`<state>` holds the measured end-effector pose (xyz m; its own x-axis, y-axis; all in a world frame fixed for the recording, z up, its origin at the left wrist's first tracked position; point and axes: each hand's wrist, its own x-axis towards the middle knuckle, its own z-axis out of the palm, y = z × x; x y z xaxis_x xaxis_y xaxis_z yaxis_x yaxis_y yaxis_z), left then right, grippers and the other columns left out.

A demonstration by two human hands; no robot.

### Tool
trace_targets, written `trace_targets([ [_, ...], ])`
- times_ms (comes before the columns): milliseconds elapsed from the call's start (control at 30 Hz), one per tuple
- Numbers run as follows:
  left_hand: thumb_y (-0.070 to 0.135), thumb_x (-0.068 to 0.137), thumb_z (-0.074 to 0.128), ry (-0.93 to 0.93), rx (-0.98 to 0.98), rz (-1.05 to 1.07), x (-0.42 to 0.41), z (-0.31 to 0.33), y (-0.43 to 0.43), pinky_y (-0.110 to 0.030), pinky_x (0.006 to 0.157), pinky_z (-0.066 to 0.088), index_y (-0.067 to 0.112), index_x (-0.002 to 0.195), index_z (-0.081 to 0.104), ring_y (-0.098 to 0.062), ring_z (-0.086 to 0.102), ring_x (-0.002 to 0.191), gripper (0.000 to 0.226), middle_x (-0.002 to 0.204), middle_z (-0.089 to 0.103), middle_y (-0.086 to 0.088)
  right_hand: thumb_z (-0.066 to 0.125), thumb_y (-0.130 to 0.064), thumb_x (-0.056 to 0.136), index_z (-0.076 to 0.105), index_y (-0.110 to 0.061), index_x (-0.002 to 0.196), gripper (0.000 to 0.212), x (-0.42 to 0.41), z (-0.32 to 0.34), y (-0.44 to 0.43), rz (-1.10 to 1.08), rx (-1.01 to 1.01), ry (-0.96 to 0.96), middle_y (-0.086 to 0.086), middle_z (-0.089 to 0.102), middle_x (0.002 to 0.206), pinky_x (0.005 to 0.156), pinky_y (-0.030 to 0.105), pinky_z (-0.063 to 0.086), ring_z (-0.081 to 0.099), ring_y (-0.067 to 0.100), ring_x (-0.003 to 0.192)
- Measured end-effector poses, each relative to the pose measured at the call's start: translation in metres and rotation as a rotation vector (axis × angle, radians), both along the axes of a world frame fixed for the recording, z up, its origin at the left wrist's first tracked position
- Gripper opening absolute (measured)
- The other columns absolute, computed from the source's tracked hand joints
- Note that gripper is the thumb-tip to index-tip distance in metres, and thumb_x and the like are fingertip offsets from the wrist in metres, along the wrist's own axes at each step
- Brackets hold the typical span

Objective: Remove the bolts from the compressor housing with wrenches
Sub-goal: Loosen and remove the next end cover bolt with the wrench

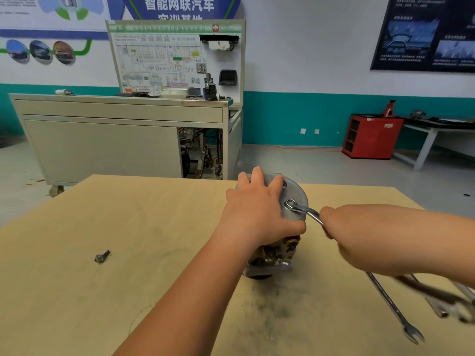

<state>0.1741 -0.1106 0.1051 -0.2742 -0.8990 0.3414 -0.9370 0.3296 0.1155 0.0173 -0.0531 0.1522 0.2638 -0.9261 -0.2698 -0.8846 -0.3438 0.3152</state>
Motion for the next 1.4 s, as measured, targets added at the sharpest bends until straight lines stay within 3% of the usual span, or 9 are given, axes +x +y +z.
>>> trace_targets([
  [267, 0.065, 0.069, 0.064, 0.085, 0.037, -0.141, 0.020, 0.001, -0.006, -0.042, 0.106, 0.036, 0.036, 0.142, 0.028, -0.018, 0.025, 0.132, 0.086, 0.145, 0.027, 0.002, 0.036, -0.020, 0.097, 0.011, -0.032, 0.077, 0.034, -0.024, -0.001, -0.034, 0.193, -0.260, 0.152, -0.004, 0.043, 0.069, 0.048, 0.025, 0.033, 0.042, 0.011, 0.057],
  [400, 0.066, 0.069, 0.064, 0.088, 0.034, -0.128, 0.022, 0.000, -0.007, -0.040, 0.108, 0.034, 0.037, 0.143, 0.027, -0.018, 0.021, 0.135, 0.088, 0.148, 0.023, 0.002, 0.038, -0.006, 0.092, 0.024, -0.025, 0.097, 0.023, -0.024, -0.003, -0.062, 0.147, -0.516, 0.016, -0.002, 0.037, 0.068, 0.054, 0.028, 0.030, 0.037, 0.015, 0.057],
  [600, 0.069, 0.069, 0.063, 0.075, 0.056, -0.112, 0.018, 0.001, -0.007, -0.039, 0.109, 0.031, 0.038, 0.145, 0.024, -0.018, 0.020, 0.136, 0.091, 0.149, 0.021, 0.003, 0.027, -0.030, 0.101, 0.040, -0.020, 0.101, 0.017, -0.011, -0.008, -0.086, 0.121, -0.616, -0.124, 0.000, 0.039, 0.089, 0.108, 0.053, 0.017, 0.046, 0.023, 0.098],
  [700, 0.072, 0.068, 0.062, 0.064, 0.100, -0.104, 0.022, 0.004, -0.006, -0.039, 0.109, 0.031, 0.038, 0.146, 0.021, -0.019, 0.017, 0.138, 0.094, 0.150, 0.018, 0.004, 0.025, -0.035, 0.101, 0.043, -0.021, 0.092, 0.025, -0.018, 0.007, -0.092, 0.159, -0.640, -0.081, -0.002, 0.050, 0.087, 0.111, 0.053, 0.016, 0.053, 0.021, 0.095],
  [767, 0.073, 0.068, 0.062, 0.051, 0.146, -0.100, 0.026, 0.007, -0.007, -0.041, 0.109, 0.031, 0.039, 0.147, 0.018, -0.020, 0.015, 0.139, 0.097, 0.151, 0.016, 0.005, 0.023, -0.041, 0.100, 0.048, -0.018, 0.093, 0.035, -0.029, 0.022, -0.092, 0.109, -0.651, -0.131, 0.000, 0.059, 0.086, 0.095, 0.045, 0.037, 0.057, 0.023, 0.086],
  [833, 0.075, 0.068, 0.060, 0.030, 0.174, -0.087, 0.029, 0.009, -0.008, -0.042, 0.110, 0.030, 0.040, 0.148, 0.015, -0.021, 0.014, 0.139, 0.099, 0.152, 0.013, 0.005, 0.022, -0.049, 0.098, 0.053, -0.010, 0.089, 0.050, -0.038, 0.033, -0.086, 0.003, -0.573, -0.373, 0.004, 0.055, 0.074, 0.063, 0.035, 0.040, 0.052, 0.022, 0.068],
  [967, 0.079, 0.066, 0.056, 0.059, 0.142, -0.038, 0.030, 0.002, -0.006, -0.041, 0.109, 0.030, 0.041, 0.149, 0.014, -0.022, 0.012, 0.140, 0.100, 0.153, 0.011, 0.004, 0.028, -0.048, 0.097, 0.051, -0.012, 0.070, 0.051, -0.044, 0.023, -0.057, -0.187, -0.222, -0.972, 0.002, 0.043, 0.052, 0.043, 0.025, 0.040, 0.041, 0.010, 0.042],
  [1167, 0.080, 0.065, 0.057, 0.115, 0.059, -0.032, 0.024, -0.004, -0.005, -0.039, 0.105, 0.034, 0.038, 0.146, 0.023, -0.021, 0.019, 0.135, 0.097, 0.149, 0.020, 0.004, 0.036, -0.031, 0.099, 0.057, -0.018, 0.096, 0.024, -0.022, -0.008, -0.005, -0.235, 0.267, -1.286, 0.007, 0.071, 0.070, 0.044, 0.020, 0.048, 0.068, 0.021, 0.055],
  [1400, 0.080, 0.065, 0.053, 0.130, 0.032, -0.051, 0.022, -0.004, -0.003, -0.038, 0.105, 0.034, 0.036, 0.144, 0.028, -0.021, 0.021, 0.135, 0.093, 0.148, 0.025, 0.003, 0.042, -0.027, 0.098, 0.058, -0.013, 0.098, 0.022, 0.002, -0.012, 0.002, -0.198, 0.387, -1.430, 0.006, 0.073, 0.072, 0.050, 0.019, 0.051, 0.073, 0.023, 0.072],
])
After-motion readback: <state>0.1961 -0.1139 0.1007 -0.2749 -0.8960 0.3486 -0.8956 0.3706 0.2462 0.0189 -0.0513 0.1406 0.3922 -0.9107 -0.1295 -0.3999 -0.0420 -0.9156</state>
